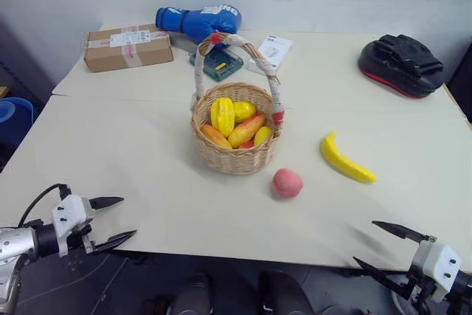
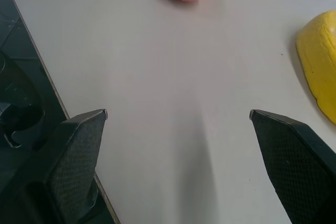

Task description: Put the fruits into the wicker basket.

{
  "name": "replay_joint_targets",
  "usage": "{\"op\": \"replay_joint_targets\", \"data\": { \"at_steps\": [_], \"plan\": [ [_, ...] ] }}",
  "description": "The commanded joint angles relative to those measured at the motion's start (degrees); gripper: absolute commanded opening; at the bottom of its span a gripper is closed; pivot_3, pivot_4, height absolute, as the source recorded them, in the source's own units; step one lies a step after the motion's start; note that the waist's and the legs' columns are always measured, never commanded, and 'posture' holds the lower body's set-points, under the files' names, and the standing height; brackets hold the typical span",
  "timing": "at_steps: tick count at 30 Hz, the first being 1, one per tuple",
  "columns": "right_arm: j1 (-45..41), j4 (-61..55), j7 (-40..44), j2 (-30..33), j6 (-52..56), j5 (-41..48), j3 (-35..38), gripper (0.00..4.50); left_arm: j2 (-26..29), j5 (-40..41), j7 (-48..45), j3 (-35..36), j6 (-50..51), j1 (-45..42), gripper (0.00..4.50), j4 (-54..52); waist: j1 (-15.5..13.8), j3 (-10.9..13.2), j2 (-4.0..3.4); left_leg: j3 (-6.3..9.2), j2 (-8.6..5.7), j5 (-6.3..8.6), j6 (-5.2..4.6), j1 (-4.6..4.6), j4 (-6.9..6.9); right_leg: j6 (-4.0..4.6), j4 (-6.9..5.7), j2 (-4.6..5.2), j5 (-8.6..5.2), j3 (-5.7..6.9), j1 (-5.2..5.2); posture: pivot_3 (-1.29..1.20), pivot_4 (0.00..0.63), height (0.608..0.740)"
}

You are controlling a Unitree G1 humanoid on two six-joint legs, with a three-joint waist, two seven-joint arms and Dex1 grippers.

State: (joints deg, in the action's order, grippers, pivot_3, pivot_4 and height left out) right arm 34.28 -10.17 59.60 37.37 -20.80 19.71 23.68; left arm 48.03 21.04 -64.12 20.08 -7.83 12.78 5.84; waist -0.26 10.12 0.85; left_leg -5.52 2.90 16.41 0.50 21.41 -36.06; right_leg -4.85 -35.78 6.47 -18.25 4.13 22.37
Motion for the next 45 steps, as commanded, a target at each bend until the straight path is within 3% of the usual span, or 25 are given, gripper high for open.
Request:
{"op": "replay_joint_targets", "data": {
  "at_steps": [1,4,7,10,13,16,22,29,32,36,39,43,45],
  "plan": [
    [-0.6,1.3,-1.9,-0.7,0.4,-0.8,-0.5,4.49,0.7,-1.0,0.0,0.3,-0.5,0.5,4.50,-0.2,0.2,0.0,0.00,-0.01,0.00,0.00,0.00,0.00,0.00,0.01,0.00,0.00,0.00,-0.04,0.00,0.00,0.150,0.740],
    [-2.0,2.2,-3.0,-0.9,0.8,-0.7,-1.0,4.49,0.1,1.1,-0.1,0.6,2.6,-0.5,4.50,-0.7,0.3,0.0,0.00,-0.06,-0.04,0.00,-0.01,0.00,0.00,0.00,0.00,0.01,0.00,-0.06,0.01,0.00,0.150,0.740],
    [-3.5,2.5,-3.7,-1.2,1.7,0.2,-1.6,4.49,3.1,4.3,-2.5,-1.0,14.0,-0.4,4.50,-4.3,0.4,0.0,0.02,-0.06,-0.01,-0.01,-0.01,-0.01,0.00,0.00,-0.02,-0.01,0.00,-0.05,0.02,0.00,0.150,0.740],
    [-6.6,-1.7,-5.5,-1.2,7.5,3.4,-3.1,4.49,4.2,11.7,-2.0,-0.7,25.0,-3.6,4.50,-12.1,0.4,0.0,0.01,-0.05,0.00,-0.01,-0.02,0.00,-0.01,0.01,-0.07,-0.03,0.00,-0.04,0.04,0.00,0.150,0.740],
    [-13.0,-7.9,-8.5,0.3,16.4,5.2,-6.3,4.49,4.8,14.8,-3.1,-1.4,29.3,-5.5,4.50,-18.3,0.5,0.0,0.01,-0.02,-0.01,-0.03,-0.02,0.00,-0.10,0.00,-0.15,0.01,0.00,-0.32,0.02,0.00,0.150,0.740],
    [-22.4,-12.0,-10.8,2.1,27.7,6.3,-11.6,4.49,4.6,15.0,-4.0,-3.5,29.9,-7.3,4.50,-22.1,1.2,0.0,-0.06,-0.08,-0.02,-0.06,0.01,-0.08,-0.07,0.01,-0.20,0.00,0.01,-0.44,0.02,0.00,0.150,0.740],
    [-43.2,-7.2,-13.0,-0.5,44.2,3.6,-25.6,4.49,1.9,14.1,-2.5,-6.8,29.4,-10.0,4.50,-26.3,1.7,0.0,-0.06,0.00,0.01,-0.06,0.10,0.05,-0.04,0.10,-0.20,-0.15,-0.05,-0.35,0.12,0.00,0.150,0.740],
    [-52.0,0.4,-9.9,-2.8,51.3,1.5,-34.1,4.49,1.3,13.6,-1.2,-6.3,28.4,-8.8,4.50,-27.6,1.8,0.1,-0.05,-0.12,-0.09,0.02,-0.09,0.24,-0.30,-0.03,-0.17,-0.13,0.00,0.07,0.18,0.00,0.150,0.740],
    [-53.0,1.7,-7.9,-2.9,50.1,1.5,-34.6,3.89,0.8,13.5,-0.6,-6.0,27.8,-8.1,4.50,-28.2,1.8,0.1,-0.05,-0.12,-0.10,0.06,-0.20,0.25,-0.40,-0.12,-0.17,-0.07,0.05,0.07,0.16,0.00,0.150,0.740],
    [-51.6,-2.1,-2.8,-1.3,48.4,4.1,-32.7,2.67,0.4,13.4,0.1,-5.7,27.2,-7.1,4.50,-28.7,1.7,0.1,-0.05,-0.09,-0.08,0.07,-0.19,0.25,-0.40,-0.12,-0.18,-0.06,0.05,0.11,0.16,0.00,0.150,0.740],
    [-52.6,-9.7,1.9,0.3,50.2,9.5,-31.7,2.54,0.3,13.0,0.2,-5.6,26.7,-6.7,4.50,-28.2,1.7,0.1,-0.07,-0.08,-0.07,0.07,-0.19,0.27,-0.39,-0.12,-0.18,-0.06,0.05,0.11,0.17,0.00,0.150,0.740],
    [-62.3,-14.5,-4.3,-6.2,57.4,16.5,-31.0,2.54,-0.4,12.6,1.0,-5.1,25.6,-7.6,4.50,-27.5,2.4,0.1,-0.07,-0.09,0.03,0.05,-0.12,0.23,-0.39,-0.12,-0.23,-0.13,0.06,0.09,0.18,0.00,0.150,0.740],
    [-68.2,-12.7,-10.0,-10.7,58.1,14.3,-31.6,2.54,-1.9,14.5,2.6,-4.1,26.1,-9.3,4.50,-27.7,2.4,0.1,-0.08,-0.05,0.09,0.01,-0.02,0.20,-0.36,-0.08,-0.28,-0.16,0.04,0.10,0.19,0.00,0.150,0.740]
  ]
}}
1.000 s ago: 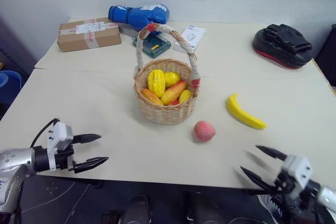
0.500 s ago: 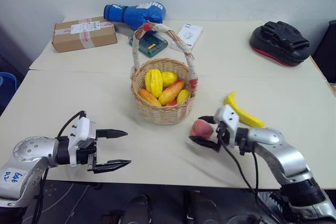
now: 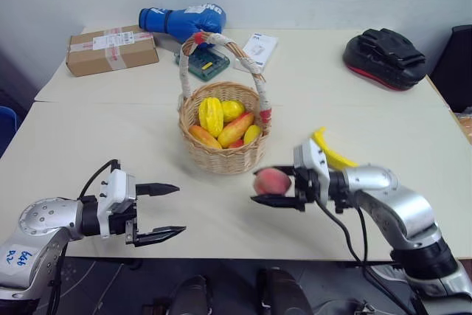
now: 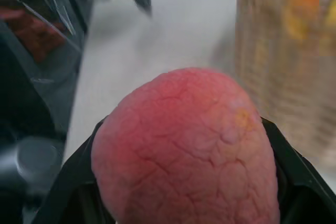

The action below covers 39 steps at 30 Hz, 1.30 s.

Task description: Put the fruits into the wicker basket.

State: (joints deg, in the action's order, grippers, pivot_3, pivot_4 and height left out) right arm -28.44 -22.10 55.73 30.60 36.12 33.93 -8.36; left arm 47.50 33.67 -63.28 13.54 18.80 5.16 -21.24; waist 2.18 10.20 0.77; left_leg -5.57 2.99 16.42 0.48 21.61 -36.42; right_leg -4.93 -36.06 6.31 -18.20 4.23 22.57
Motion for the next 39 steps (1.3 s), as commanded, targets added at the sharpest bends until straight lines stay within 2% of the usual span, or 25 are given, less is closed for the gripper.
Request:
{"op": "replay_joint_targets", "data": {
  "at_steps": [1,3,6,8,9,12,14,18,20,24,27,29,32,34,37,39],
  "plan": [
    [-8.3,0.7,-8.2,-5.2,0.7,-2.6,-0.4,2.54,-1.9,3.4,2.6,3.1,0.7,-2.3,4.50,-0.8,-0.2,0.0,-0.02,0.04,0.00,-0.01,0.03,0.00,0.01,0.03,-0.02,0.00,-0.01,0.00,0.01,0.00,0.150,0.740],
    [-12.3,3.2,-11.0,-6.3,1.1,-6.4,-1.9,2.54,-2.0,5.5,3.3,4.0,3.1,-2.7,4.50,-1.2,-0.5,0.0,0.01,0.07,-0.01,-0.04,0.07,0.09,0.02,0.04,-0.03,0.01,-0.02,-0.02,0.08,0.00,0.150,0.740],
    [-15.9,7.3,-15.3,-8.3,0.3,-13.0,-6.4,2.54,-1.2,2.3,2.9,3.7,1.3,-2.6,4.50,-0.2,-0.6,0.0,0.03,0.15,-0.13,-0.08,0.16,0.30,-0.04,0.05,0.08,0.15,-0.02,-0.01,0.15,0.00,0.150,0.740],
    [-17.2,11.0,-22.3,-11.4,-1.4,-18.9,-7.6,2.54,-1.5,1.1,3.0,3.3,0.0,-2.5,4.50,0.1,-0.4,0.0,0.04,0.04,-0.19,-0.10,0.15,0.64,-0.21,0.01,0.02,0.18,0.00,0.01,0.46,0.00,0.150,0.740],
    [-17.7,12.4,-25.0,-12.7,-2.5,-21.2,-7.6,2.89,-1.9,1.2,3.3,3.3,-0.2,-2.6,4.50,0.0,-0.4,0.0,0.04,-0.01,-0.20,-0.09,0.13,0.79,-0.38,0.00,-0.06,0.18,0.00,0.03,0.63,0.00,0.150,0.740],
    [-18.2,13.4,-25.9,-14.1,-4.9,-24.8,-9.3,3.86,-4.2,2.7,5.8,3.9,0.2,-3.3,4.50,-1.1,-0.4,0.0,0.04,-0.09,-0.20,-0.12,0.06,1.39,-0.77,-0.15,-0.53,0.16,0.08,0.03,1.17,0.00,0.150,0.740],
    [-17.7,12.6,-24.4,-15.2,-6.5,-24.0,-9.1,4.49,-5.3,4.0,6.9,4.6,0.8,-3.6,4.50,-1.7,-0.4,0.0,0.04,-0.08,-0.20,-0.13,0.00,1.48,-0.84,-0.24,-0.49,0.13,0.13,0.04,1.18,0.00,0.150,0.740],
    [-15.9,9.3,-18.2,-17.6,-11.7,-16.4,-4.6,4.49,-5.9,4.7,7.4,5.0,1.3,-3.7,4.50,-1.8,-0.4,0.0,0.04,-0.04,-0.17,-0.12,-0.03,1.47,-0.83,-0.28,-0.50,0.06,0.15,0.06,1.17,0.00,0.150,0.740],
    [-13.8,6.9,-13.3,-16.7,-12.1,-9.8,-0.6,4.49,-6.1,4.6,7.6,4.5,1.3,-4.1,4.50,-1.7,-0.5,0.0,0.04,-0.01,-0.16,-0.13,-0.02,1.46,-0.80,-0.27,-0.51,0.03,0.15,0.09,1.17,0.00,0.150,0.740],
    [-5.4,-2.2,-4.5,-9.5,-5.2,5.5,6.9,4.49,-6.5,3.1,6.3,2.8,-0.7,-4.9,4.50,-1.9,-1.1,0.0,0.05,0.15,-0.28,0.01,-0.30,1.47,-0.83,-0.33,-0.37,0.06,0.18,0.21,0.94,0.00,0.150,0.740],
    [4.6,-8.0,-1.6,-1.9,-4.0,8.8,11.9,4.49,-5.4,1.3,4.1,0.8,-2.0,-4.8,4.50,-1.8,-1.3,0.0,0.05,0.09,-0.36,0.26,-0.74,1.46,-0.89,-0.50,-0.11,0.17,0.28,0.19,0.82,0.00,0.150,0.740],
    [13.8,-9.3,-1.1,2.0,-5.5,8.4,17.2,4.49,-4.5,0.3,1.7,-1.1,-3.1,-4.9,4.50,-1.7,-1.5,0.0,0.05,0.04,-0.37,0.27,-0.76,1.46,-0.88,-0.55,0.15,0.16,0.31,0.17,0.83,0.00,0.150,0.740],
    [28.7,-4.4,2.6,4.5,-17.5,1.8,26.9,4.49,-5.4,0.1,-0.6,-4.0,-4.9,-6.2,4.50,-1.4,-2.2,0.0,0.04,0.02,-0.37,0.27,-0.73,1.43,-0.87,-0.55,0.17,0.05,0.31,0.17,0.84,0.00,0.150,0.740],
    [36.8,0.9,5.4,5.8,-26.2,-3.3,31.9,4.49,-4.9,-3.1,-2.7,-7.6,-7.9,-7.8,4.50,-1.2,-2.4,0.0,0.04,-0.01,-0.39,0.26,-0.72,1.35,-0.91,-0.55,0.15,-0.01,0.31,0.15,0.78,0.00,0.150,0.740],
    [42.9,7.1,4.6,4.1,-34.6,-5.5,37.9,4.49,-5.4,-5.0,-4.1,-10.6,-9.6,-10.5,4.50,0.4,-2.3,0.0,0.03,-0.13,-0.47,0.23,-0.77,1.11,-0.94,-0.62,0.11,-0.03,0.36,0.05,0.59,0.00,0.150,0.740],
    [45.9,12.7,5.0,4.5,-40.4,-8.6,39.9,4.49,-6.4,-4.6,-4.2,-11.4,-9.6,-12.4,4.50,1.6,-2.0,0.0,-0.01,-0.17,-0.37,0.26,-0.72,0.56,-0.86,-0.61,0.22,-0.09,0.36,-0.01,0.04,0.00,0.150,0.740]
  ]
}}
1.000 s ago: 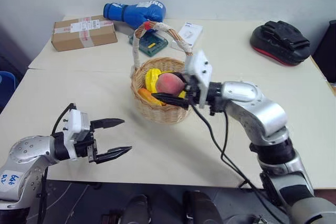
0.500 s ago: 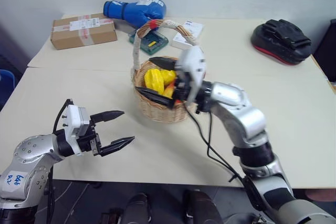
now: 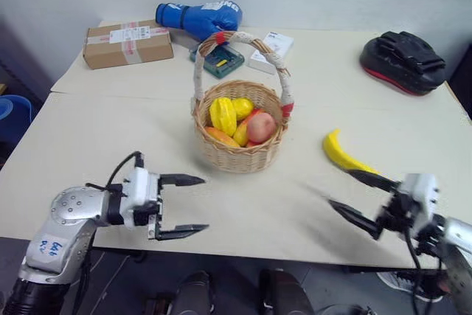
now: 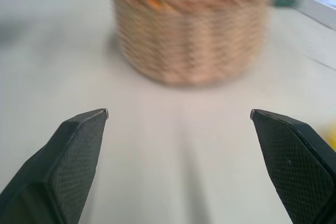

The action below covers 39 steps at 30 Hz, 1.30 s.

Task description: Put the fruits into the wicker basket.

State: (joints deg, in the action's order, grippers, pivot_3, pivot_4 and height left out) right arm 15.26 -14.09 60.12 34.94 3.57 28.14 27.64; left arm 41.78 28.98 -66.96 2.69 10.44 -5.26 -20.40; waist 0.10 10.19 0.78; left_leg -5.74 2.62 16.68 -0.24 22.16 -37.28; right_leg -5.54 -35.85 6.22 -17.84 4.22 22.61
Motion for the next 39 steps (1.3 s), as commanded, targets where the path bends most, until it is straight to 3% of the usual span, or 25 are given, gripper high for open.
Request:
{"op": "replay_joint_targets", "data": {
  "at_steps": [1,4,7,11,16,19,22,25,29,31,34,36,39],
  "plan": [
    [3.2,7.3,0.4,0.4,-10.1,-3.8,4.9,4.49,-0.9,0.3,-0.7,-1.0,-1.1,-2.6,4.50,1.2,0.2,0.0,-0.01,-0.01,0.02,0.03,0.03,-0.17,0.04,0.01,0.05,-0.05,-0.01,-0.02,-0.16,0.00,0.150,0.740],
    [4.6,11.0,-0.5,0.8,-11.9,-4.4,6.1,4.49,-1.2,0.4,-1.2,-1.4,-1.4,-3.4,4.50,2.2,0.3,0.0,-0.06,-0.04,0.11,0.07,0.11,-0.21,0.10,0.08,0.07,-0.12,-0.05,-0.10,-0.14,0.00,0.150,0.740],
    [1.9,9.0,-1.5,3.0,-6.3,-1.8,4.7,4.49,-2.1,1.9,0.0,-0.7,0.1,-4.2,4.50,2.6,0.5,0.0,-0.13,-0.13,0.18,0.08,0.13,-0.22,0.11,0.09,0.03,-0.17,-0.05,-0.23,-0.09,0.00,0.150,0.740],
    [-8.5,6.7,-3.5,9.8,8.6,-2.0,-3.4,4.49,-3.3,2.8,1.7,0.2,1.7,-5.2,4.50,2.8,1.2,0.0,-0.12,-0.18,0.15,0.05,0.06,-0.28,0.03,0.06,-0.09,0.02,-0.03,-0.34,-0.10,0.00,0.150,0.740],
    [-19.6,10.3,-4.6,12.5,18.3,-3.1,-10.5,4.49,-3.1,2.4,2.0,0.4,2.1,-4.8,4.50,2.4,0.9,0.0,-0.13,-0.06,0.18,0.08,0.13,-0.21,0.09,0.13,-0.02,0.05,-0.07,-0.29,-0.08,0.00,0.150,0.740],
    [-27.5,19.3,-7.6,13.1,18.4,-10.5,-16.7,4.49,-2.5,2.9,3.0,1.7,2.9,-2.9,4.50,0.8,0.8,0.0,-0.13,-0.14,0.11,0.05,0.13,-0.07,-0.05,0.12,-0.02,0.00,-0.07,-0.20,0.02,0.00,0.150,0.740],
    [-31.7,26.3,-5.1,13.0,16.5,-13.0,-20.5,4.49,-2.4,2.6,3.5,2.3,2.4,-1.1,4.50,-0.1,0.2,0.0,-0.12,-0.19,0.04,0.07,0.07,-0.04,-0.12,0.09,0.04,0.06,-0.05,-0.21,0.01,0.00,0.150,0.740],
    [-35.1,32.9,-2.5,12.8,15.1,-14.0,-22.5,3.93,-2.5,2.2,4.3,2.8,2.1,-0.4,4.50,-0.9,0.1,0.0,-0.13,-0.21,0.04,0.07,0.07,0.00,-0.17,0.05,0.05,0.06,-0.03,-0.21,0.02,0.00,0.150,0.740],
    [-37.5,37.5,2.5,13.0,7.7,-14.9,-23.6,2.57,-2.8,4.6,6.3,5.5,3.6,0.3,4.50,-1.8,0.2,0.0,-0.13,-0.19,0.07,0.10,0.00,-0.02,-0.24,-0.01,0.02,0.05,0.01,-0.20,-0.04,0.00,0.150,0.740],
    [-37.7,38.4,9.0,13.5,1.6,-13.5,-23.5,1.96,-3.1,8.4,7.9,8.0,6.2,0.4,4.50,-2.7,0.2,0.0,-0.13,-0.19,0.08,0.10,0.01,-0.02,-0.24,-0.01,0.02,0.04,0.01,-0.20,-0.03,0.00,0.150,0.740],
    [-37.5,36.1,14.0,14.8,1.1,-11.7,-22.9,0.94,-3.3,12.4,10.7,11.9,8.7,0.2,4.50,-3.6,0.2,0.0,-0.13,-0.19,0.10,0.08,0.04,-0.01,-0.22,-0.02,0.01,0.03,0.01,-0.20,-0.02,0.00,0.150,0.740],
    [-36.1,29.7,17.3,15.6,5.7,-8.6,-22.8,0.94,-3.5,15.4,12.7,14.2,10.8,-0.2,4.50,-3.9,0.1,0.1,-0.21,-0.20,0.09,0.07,0.06,-0.01,-0.23,-0.03,0.00,0.05,0.01,-0.20,-0.02,0.00,0.150,0.740],
    [-34.1,10.0,17.5,16.2,21.4,2.6,-23.4,0.94,-2.7,18.8,15.2,17.2,13.6,-0.9,4.50,-4.4,0.1,0.1,-0.22,-0.13,0.15,0.09,0.04,-0.02,-0.22,-0.03,0.00,0.22,0.02,-0.18,-0.04,0.00,0.150,0.740]
  ]
}}
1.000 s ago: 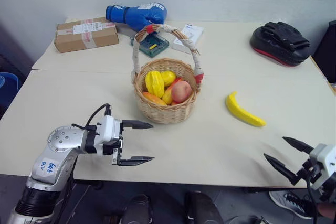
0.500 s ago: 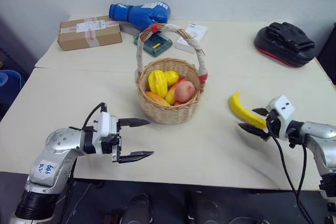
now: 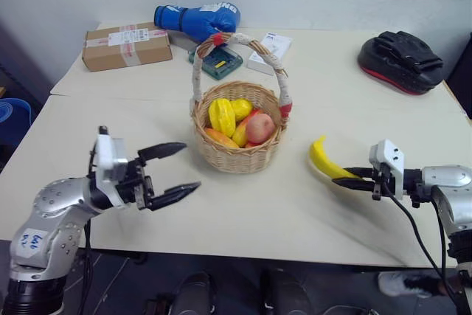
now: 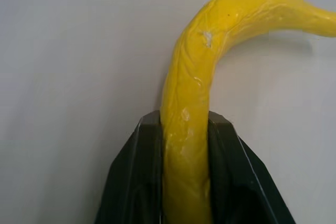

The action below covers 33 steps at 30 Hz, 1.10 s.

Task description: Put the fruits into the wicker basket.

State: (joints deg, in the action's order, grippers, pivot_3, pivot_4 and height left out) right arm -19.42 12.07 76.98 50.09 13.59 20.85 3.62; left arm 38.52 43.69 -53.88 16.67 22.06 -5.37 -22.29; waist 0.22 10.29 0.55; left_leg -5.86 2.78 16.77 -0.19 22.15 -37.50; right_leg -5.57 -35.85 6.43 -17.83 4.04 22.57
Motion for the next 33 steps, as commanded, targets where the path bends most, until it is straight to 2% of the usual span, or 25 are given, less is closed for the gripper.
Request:
{"op": "replay_joint_targets", "data": {
  "at_steps": [1,5,8,9,12,16,20,23,26,27,30,33],
  "plan": [
    [0.1,-22.7,-1.4,0.3,17.0,14.7,0.2,0.94,0.6,4.7,2.8,3.9,2.5,-1.0,4.50,-2.4,0.2,0.0,0.00,0.04,0.02,0.02,0.00,0.01,-0.01,0.00,-0.01,0.01,0.00,0.03,0.01,0.00,0.150,0.740],
    [-5.2,-36.8,-11.1,-4.6,30.6,28.0,-0.7,0.94,0.8,6.0,3.8,4.6,4.0,-1.5,4.50,-2.4,0.7,0.0,0.01,0.16,0.09,0.05,0.09,-0.01,0.11,0.02,-0.01,0.02,-0.01,0.03,0.01,0.00,0.150,0.740],
    [-14.3,-38.5,-24.9,-14.0,38.1,31.9,-3.5,0.94,0.7,6.1,4.1,4.8,4.2,-1.9,4.50,-2.3,0.7,0.0,0.04,0.20,0.03,0.06,0.09,0.02,0.10,0.04,0.01,0.08,-0.02,0.05,0.03,0.00,0.150,0.740],
    [-16.8,-37.9,-29.4,-17.6,38.1,29.8,-4.7,0.94,0.6,5.9,4.0,4.7,4.1,-2.0,4.50,-2.2,0.9,0.0,0.04,0.21,0.04,0.05,0.09,0.05,0.09,0.05,0.01,0.09,-0.01,0.03,0.03,0.00,0.150,0.740],
    [-20.2,-34.8,-38.6,-23.2,36.8,22.5,-7.0,0.94,0.6,5.2,3.7,4.4,3.7,-1.9,4.50,-2.1,1.2,0.0,0.04,0.28,0.02,-0.01,0.19,0.14,0.17,0.12,-0.01,0.12,-0.04,-0.13,0.13,0.00,0.150,0.740],
    [-22.8,-31.8,-42.7,-26.7,34.6,16.2,-10.7,0.94,0.3,3.7,3.5,4.2,2.8,-0.8,4.50,-1.9,1.3,0.0,0.04,0.30,-0.11,-0.12,0.35,0.38,0.16,0.17,-0.03,0.12,-0.07,-0.12,0.26,0.00,0.150,0.740],
    [-24.7,-29.4,-44.6,-29.6,32.9,12.3,-12.2,1.97,-0.3,2.7,3.7,3.4,1.9,-0.4,4.50,-1.9,1.5,0.0,0.04,0.05,-0.10,-0.06,0.24,0.38,0.16,0.09,-0.07,0.02,-0.03,0.12,0.31,0.00,0.150,0.740],
    [-24.7,-29.6,-43.1,-29.7,30.3,10.9,-12.2,2.96,-0.6,2.1,3.8,2.8,1.4,-0.1,4.50,-2.1,1.5,0.0,0.04,-0.01,-0.07,-0.05,0.22,0.37,0.17,0.08,-0.10,-0.07,-0.03,0.12,0.37,0.00,0.150,0.740],
    [-23.0,-33.2,-40.1,-28.4,31.4,16.5,-7.1,3.99,-0.5,2.1,3.3,2.9,1.2,0.6,4.50,-2.5,1.5,0.0,0.04,-0.01,-0.06,-0.02,0.16,0.37,0.17,0.07,-0.10,-0.09,-0.03,0.11,0.37,0.00,0.150,0.740],
    [-20.8,-35.9,-35.1,-25.1,31.6,19.5,-5.7,4.33,-0.3,2.2,3.0,3.1,1.3,1.1,4.50,-2.5,1.3,0.0,0.04,-0.01,-0.05,-0.02,0.15,0.37,0.18,0.07,-0.10,-0.09,-0.03,0.11,0.37,0.00,0.150,0.740],
    [-14.2,-41.2,-25.7,-16.3,37.9,31.6,-0.2,4.47,0.5,1.6,1.8,3.4,0.7,2.0,4.50,-2.2,0.5,0.0,0.05,0.08,-0.09,0.10,-0.04,0.44,0.19,0.07,0.04,-0.02,-0.03,0.22,0.29,0.00,0.150,0.740],
    [-8.5,-40.4,-22.1,-8.7,38.9,33.5,4.9,4.47,0.3,1.2,1.7,3.5,0.1,1.7,4.50,-1.9,0.3,0.0,0.06,0.02,-0.10,0.26,-0.30,0.43,0.15,-0.01,0.20,0.09,0.02,0.20,0.22,0.00,0.150,0.740]
  ]
}}
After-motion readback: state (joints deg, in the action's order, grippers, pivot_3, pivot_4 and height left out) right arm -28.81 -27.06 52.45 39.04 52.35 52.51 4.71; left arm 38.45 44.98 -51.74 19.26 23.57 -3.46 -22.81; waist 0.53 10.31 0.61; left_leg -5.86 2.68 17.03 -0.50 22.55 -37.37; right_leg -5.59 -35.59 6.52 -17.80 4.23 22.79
